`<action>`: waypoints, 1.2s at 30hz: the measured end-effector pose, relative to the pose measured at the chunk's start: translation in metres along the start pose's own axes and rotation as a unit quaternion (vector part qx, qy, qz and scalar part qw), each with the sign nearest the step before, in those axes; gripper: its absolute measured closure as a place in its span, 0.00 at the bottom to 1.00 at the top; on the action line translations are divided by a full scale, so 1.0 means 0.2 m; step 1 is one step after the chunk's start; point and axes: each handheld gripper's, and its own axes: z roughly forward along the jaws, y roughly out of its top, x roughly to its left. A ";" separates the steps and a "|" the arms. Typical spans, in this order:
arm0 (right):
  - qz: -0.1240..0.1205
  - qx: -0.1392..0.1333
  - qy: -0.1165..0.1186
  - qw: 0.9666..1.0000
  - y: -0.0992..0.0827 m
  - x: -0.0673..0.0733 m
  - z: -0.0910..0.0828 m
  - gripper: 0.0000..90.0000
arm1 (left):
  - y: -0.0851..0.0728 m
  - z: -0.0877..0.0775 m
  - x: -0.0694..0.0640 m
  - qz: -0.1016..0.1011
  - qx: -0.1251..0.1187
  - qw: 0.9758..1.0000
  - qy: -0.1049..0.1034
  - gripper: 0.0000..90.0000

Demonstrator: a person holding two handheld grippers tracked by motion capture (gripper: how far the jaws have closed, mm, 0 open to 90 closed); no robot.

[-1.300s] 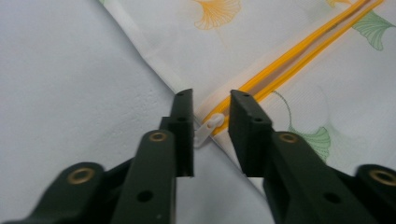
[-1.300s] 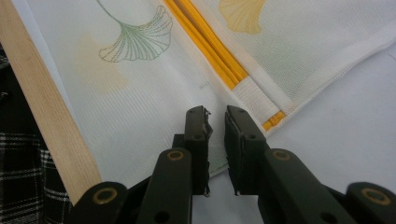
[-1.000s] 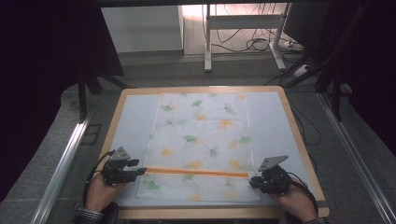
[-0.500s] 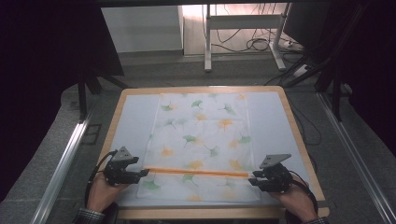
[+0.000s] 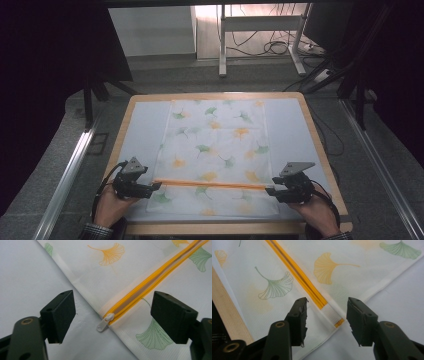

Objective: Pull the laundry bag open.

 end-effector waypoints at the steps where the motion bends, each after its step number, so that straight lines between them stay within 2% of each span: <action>1: 0.000 -0.002 -0.002 1.000 0.00 0.00 0.00 0.53 | 0.00 0.00 0.00 -0.003 -0.001 1.000 0.001 0.20; 11: 0.002 -0.024 -0.021 0.999 0.03 0.00 -0.03 0.41 | 0.02 -0.02 -0.02 -0.004 -0.016 1.000 -0.009 0.15; 20: 0.009 -0.045 -0.027 0.999 0.05 -0.01 -0.06 0.32 | 0.05 -0.03 -0.04 -0.011 -0.029 0.999 -0.019 0.10; 23: 0.009 -0.053 -0.028 0.998 0.06 -0.01 -0.06 0.29 | 0.06 -0.04 -0.05 0.000 -0.030 0.999 -0.031 0.07; 26: 0.010 -0.062 -0.030 0.998 0.08 -0.01 -0.06 0.25 | 0.07 -0.04 -0.07 0.004 -0.031 0.999 -0.031 0.06; 31: 0.027 -0.079 -0.024 0.996 0.10 -0.01 -0.05 0.17 | 0.10 -0.02 -0.09 0.006 -0.034 0.999 -0.028 0.05; 36: 0.031 -0.080 -0.016 0.996 0.12 0.01 -0.04 0.11 | 0.14 -0.02 -0.13 0.026 -0.027 0.999 -0.022 0.02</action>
